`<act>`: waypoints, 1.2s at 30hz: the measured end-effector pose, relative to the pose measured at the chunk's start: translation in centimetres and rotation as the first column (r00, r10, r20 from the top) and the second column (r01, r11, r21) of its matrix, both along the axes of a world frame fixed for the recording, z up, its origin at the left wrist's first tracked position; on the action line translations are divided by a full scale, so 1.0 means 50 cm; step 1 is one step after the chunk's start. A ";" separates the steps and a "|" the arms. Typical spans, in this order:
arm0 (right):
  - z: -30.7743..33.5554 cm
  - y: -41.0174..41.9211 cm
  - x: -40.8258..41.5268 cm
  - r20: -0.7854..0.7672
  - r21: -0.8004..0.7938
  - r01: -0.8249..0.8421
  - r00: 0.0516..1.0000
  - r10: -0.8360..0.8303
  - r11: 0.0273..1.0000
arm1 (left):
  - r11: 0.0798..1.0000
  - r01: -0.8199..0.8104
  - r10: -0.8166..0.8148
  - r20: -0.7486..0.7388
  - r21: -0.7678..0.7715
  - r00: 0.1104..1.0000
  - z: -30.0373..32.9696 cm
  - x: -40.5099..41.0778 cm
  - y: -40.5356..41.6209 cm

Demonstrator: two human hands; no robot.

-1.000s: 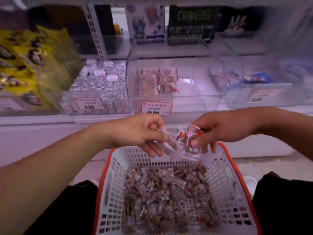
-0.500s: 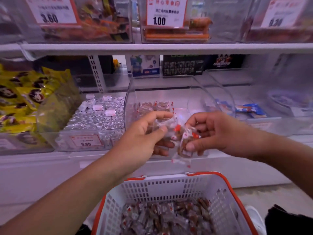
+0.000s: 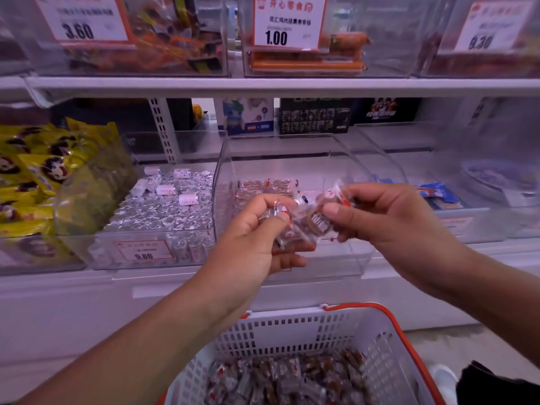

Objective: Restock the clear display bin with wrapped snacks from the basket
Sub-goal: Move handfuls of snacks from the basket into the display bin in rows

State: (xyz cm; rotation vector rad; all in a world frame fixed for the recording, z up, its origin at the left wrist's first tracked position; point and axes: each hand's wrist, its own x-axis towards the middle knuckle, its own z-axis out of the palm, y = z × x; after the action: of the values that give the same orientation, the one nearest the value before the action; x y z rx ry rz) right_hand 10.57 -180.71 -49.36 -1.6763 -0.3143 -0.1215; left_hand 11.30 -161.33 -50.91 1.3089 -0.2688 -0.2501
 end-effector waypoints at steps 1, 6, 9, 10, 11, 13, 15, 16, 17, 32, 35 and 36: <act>-0.004 0.004 -0.002 -0.025 0.073 0.044 0.999 -0.043 0.996 | 0.999 -0.012 0.012 -0.006 -0.031 1.000 -0.003 0.001 -0.002; -0.035 0.050 -0.027 0.016 0.066 0.178 0.984 -0.179 0.982 | 0.987 -0.077 0.076 -0.016 -0.139 0.997 -0.018 0.003 -0.016; -0.042 0.066 -0.033 0.091 0.079 0.180 0.978 -0.187 0.981 | 0.973 -0.095 0.081 -0.071 -0.211 0.994 -0.011 0.003 -0.029; -0.043 0.070 -0.033 0.104 0.083 0.165 0.979 -0.173 0.983 | 0.966 -0.083 0.062 -0.096 -0.244 0.994 -0.005 0.005 -0.035; -0.043 0.073 -0.035 0.118 0.077 0.154 0.980 -0.162 0.985 | 0.960 -0.077 0.047 -0.117 -0.270 0.992 0.002 0.004 -0.039; -0.043 0.083 -0.040 0.155 0.065 0.141 0.976 -0.150 0.988 | 0.963 -0.104 0.072 -0.134 -0.250 0.988 0.011 0.002 -0.045; -0.050 0.092 -0.045 0.161 0.086 0.144 0.974 -0.157 0.986 | 0.986 -0.143 0.141 -0.033 -0.085 0.989 0.006 -0.004 -0.044; -0.056 0.095 -0.045 0.156 0.084 0.152 0.974 -0.163 0.985 | 0.988 -0.154 0.154 0.038 -0.017 0.987 0.002 -0.008 -0.043; -0.061 0.097 -0.045 0.148 0.075 0.151 0.976 -0.160 0.986 | 0.987 -0.162 0.159 0.092 0.023 0.983 -0.002 -0.012 -0.040; -0.006 0.058 0.016 0.289 -0.362 0.088 0.957 0.022 0.928 | 0.925 -0.332 0.306 0.152 0.185 0.940 0.024 0.029 -0.020; 0.044 0.040 0.055 0.297 -0.478 0.090 0.953 0.065 0.874 | 0.919 -0.302 0.240 0.246 0.255 0.939 0.053 0.057 -0.019; 0.059 0.036 0.071 0.301 -0.508 0.097 0.951 0.071 0.856 | 0.922 -0.284 0.224 0.235 0.263 0.946 0.060 0.071 -0.020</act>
State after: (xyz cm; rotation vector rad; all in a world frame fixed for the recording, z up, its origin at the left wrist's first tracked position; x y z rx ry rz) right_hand 14.14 -178.91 -46.43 -2.2024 -0.6165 -0.3385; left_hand 14.88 -162.31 -47.92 1.6517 -0.2333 0.0700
